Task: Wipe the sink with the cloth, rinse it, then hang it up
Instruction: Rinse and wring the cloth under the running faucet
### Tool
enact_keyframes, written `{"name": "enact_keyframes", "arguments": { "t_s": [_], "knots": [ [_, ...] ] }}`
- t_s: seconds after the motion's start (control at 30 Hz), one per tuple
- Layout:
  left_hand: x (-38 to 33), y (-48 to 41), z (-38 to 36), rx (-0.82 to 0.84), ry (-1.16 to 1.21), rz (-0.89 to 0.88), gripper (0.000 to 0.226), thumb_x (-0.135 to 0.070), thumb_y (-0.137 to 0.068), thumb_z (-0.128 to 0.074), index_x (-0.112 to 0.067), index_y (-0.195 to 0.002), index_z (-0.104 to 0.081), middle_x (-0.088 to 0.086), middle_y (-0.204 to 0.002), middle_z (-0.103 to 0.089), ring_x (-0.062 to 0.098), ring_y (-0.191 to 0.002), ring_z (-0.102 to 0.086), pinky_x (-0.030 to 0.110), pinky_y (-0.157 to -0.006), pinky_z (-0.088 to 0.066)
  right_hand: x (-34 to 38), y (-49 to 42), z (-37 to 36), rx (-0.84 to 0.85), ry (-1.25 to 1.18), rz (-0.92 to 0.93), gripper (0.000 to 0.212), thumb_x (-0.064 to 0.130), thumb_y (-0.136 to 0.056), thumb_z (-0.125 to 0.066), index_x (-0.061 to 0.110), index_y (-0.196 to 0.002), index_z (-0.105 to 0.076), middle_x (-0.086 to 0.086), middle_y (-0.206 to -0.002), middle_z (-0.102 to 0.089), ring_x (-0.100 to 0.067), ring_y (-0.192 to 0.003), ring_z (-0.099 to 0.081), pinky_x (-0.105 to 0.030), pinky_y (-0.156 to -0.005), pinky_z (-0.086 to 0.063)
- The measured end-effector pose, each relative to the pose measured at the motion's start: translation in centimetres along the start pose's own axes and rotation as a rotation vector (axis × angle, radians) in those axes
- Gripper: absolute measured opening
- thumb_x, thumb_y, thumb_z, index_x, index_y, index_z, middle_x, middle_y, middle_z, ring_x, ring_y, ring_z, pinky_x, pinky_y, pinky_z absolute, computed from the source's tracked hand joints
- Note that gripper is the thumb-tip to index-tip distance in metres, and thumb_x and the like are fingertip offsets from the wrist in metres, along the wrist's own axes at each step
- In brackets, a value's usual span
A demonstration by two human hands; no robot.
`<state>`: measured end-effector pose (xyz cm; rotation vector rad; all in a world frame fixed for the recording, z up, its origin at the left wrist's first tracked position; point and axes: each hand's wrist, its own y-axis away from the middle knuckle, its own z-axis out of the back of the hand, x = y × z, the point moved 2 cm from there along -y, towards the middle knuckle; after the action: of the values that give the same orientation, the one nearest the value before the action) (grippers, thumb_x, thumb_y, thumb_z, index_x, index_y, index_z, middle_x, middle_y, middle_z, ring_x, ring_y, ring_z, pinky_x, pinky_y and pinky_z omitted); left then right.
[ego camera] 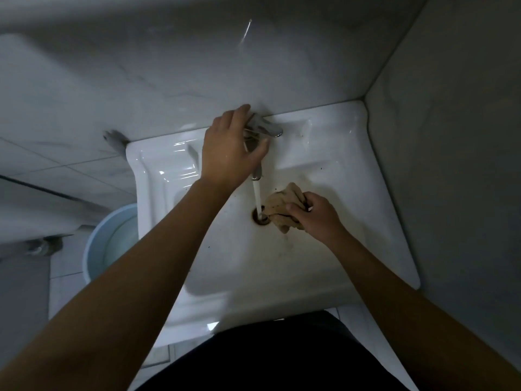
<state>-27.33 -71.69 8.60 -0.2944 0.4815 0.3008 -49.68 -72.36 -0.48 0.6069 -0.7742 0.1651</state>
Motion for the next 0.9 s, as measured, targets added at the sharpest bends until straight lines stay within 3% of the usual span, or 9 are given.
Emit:
{"name": "enact_keyframes", "arguments": {
  "t_s": [0.1,0.17,0.27,0.37,0.47,0.67,0.73,0.8,0.9],
  "knots": [
    [2.2,4.7,0.2,-0.077,0.050,0.172,0.053,-0.038,-0.092,-0.061,-0.015,-0.139,-0.053,0.006,-0.135,-0.061,0.025,-0.125,-0.055,0.035,-0.103,-0.042,-0.4,-0.2,-1.1,0.058,-0.122,-0.060,0.030,0.042,-0.087,-0.066,0.017,-0.104,-0.066,0.000,-0.094,-0.069,-0.018,-0.087,-0.067,-0.040,-0.080,-0.056],
    [4.2,8.6,-0.7,-0.002,0.077,0.321,0.043,-0.033,-0.093,-0.062,-0.016,-0.132,-0.058,0.004,-0.130,-0.064,0.024,-0.122,-0.058,0.034,-0.098,-0.046,-0.2,-0.5,-2.1,0.105,-0.198,-0.094,0.029,0.035,-0.088,-0.067,0.017,-0.111,-0.065,0.001,-0.099,-0.068,-0.017,-0.093,-0.066,-0.036,-0.081,-0.056],
    [6.7,13.0,-3.1,0.167,0.137,0.502,0.034,-0.032,-0.093,-0.066,-0.017,-0.123,-0.064,0.002,-0.124,-0.067,0.020,-0.110,-0.066,0.029,-0.087,-0.049,0.7,-1.7,-3.5,0.132,-0.237,-0.092,0.027,0.026,-0.089,-0.067,0.016,-0.113,-0.064,0.001,-0.099,-0.067,-0.017,-0.092,-0.065,-0.027,-0.071,-0.052],
    [8.2,14.6,-5.4,0.218,0.275,0.640,0.044,-0.036,-0.090,-0.072,-0.016,-0.127,-0.060,0.001,-0.124,-0.067,0.020,-0.103,-0.068,0.032,-0.084,-0.053,1.6,-3.3,-4.7,0.171,-0.250,-0.106,0.023,0.027,-0.090,-0.066,0.018,-0.111,-0.065,0.005,-0.095,-0.067,-0.012,-0.086,-0.065,-0.024,-0.065,-0.050],
    [8.2,14.0,-7.8,0.310,0.350,0.629,0.046,-0.039,-0.089,-0.073,-0.020,-0.129,-0.061,-0.004,-0.122,-0.066,0.014,-0.103,-0.065,0.029,-0.084,-0.052,1.9,-4.7,-5.6,0.197,-0.257,-0.121,0.025,0.037,-0.087,-0.066,0.018,-0.103,-0.071,-0.004,-0.097,-0.073,-0.018,-0.087,-0.070,-0.033,-0.074,-0.057],
    [7.7,11.7,-10.5,0.348,0.400,0.590,0.022,-0.026,-0.092,-0.068,-0.015,-0.110,-0.072,0.001,-0.111,-0.073,0.019,-0.103,-0.066,0.029,-0.087,-0.048,2.4,-5.7,-5.9,0.234,-0.283,-0.161,0.011,0.027,-0.090,-0.061,0.020,-0.084,-0.067,0.002,-0.078,-0.066,-0.014,-0.070,-0.059,-0.026,-0.060,-0.047],
    [8.0,11.0,-10.5,0.328,0.451,0.627,0.007,-0.020,-0.089,-0.067,-0.016,-0.094,-0.071,0.000,-0.097,-0.073,0.019,-0.094,-0.066,0.031,-0.082,-0.051,2.5,-6.0,-5.7,0.250,-0.271,-0.169,0.011,0.025,-0.091,-0.059,0.019,-0.089,-0.068,0.002,-0.079,-0.067,-0.014,-0.070,-0.060,-0.028,-0.062,-0.048],
    [8.2,10.2,-10.1,0.291,0.535,0.681,0.008,-0.019,-0.091,-0.064,-0.016,-0.083,-0.063,0.002,-0.085,-0.070,0.020,-0.082,-0.065,0.035,-0.076,-0.054,2.5,-6.3,-5.6,0.284,-0.243,-0.177,0.012,0.022,-0.090,-0.061,0.019,-0.098,-0.069,0.002,-0.084,-0.068,-0.013,-0.072,-0.062,-0.027,-0.062,-0.051],
    [8.3,8.8,-8.6,0.209,0.683,0.786,0.016,-0.020,-0.095,-0.058,-0.017,-0.080,-0.052,0.022,-0.083,-0.066,0.023,-0.071,-0.059,0.040,-0.068,-0.053,2.7,-6.3,-5.7,0.315,-0.145,-0.111,0.039,0.035,-0.075,-0.077,0.019,-0.110,-0.066,0.001,-0.098,-0.072,-0.012,-0.081,-0.068,-0.029,-0.065,-0.055]
  ]
}}
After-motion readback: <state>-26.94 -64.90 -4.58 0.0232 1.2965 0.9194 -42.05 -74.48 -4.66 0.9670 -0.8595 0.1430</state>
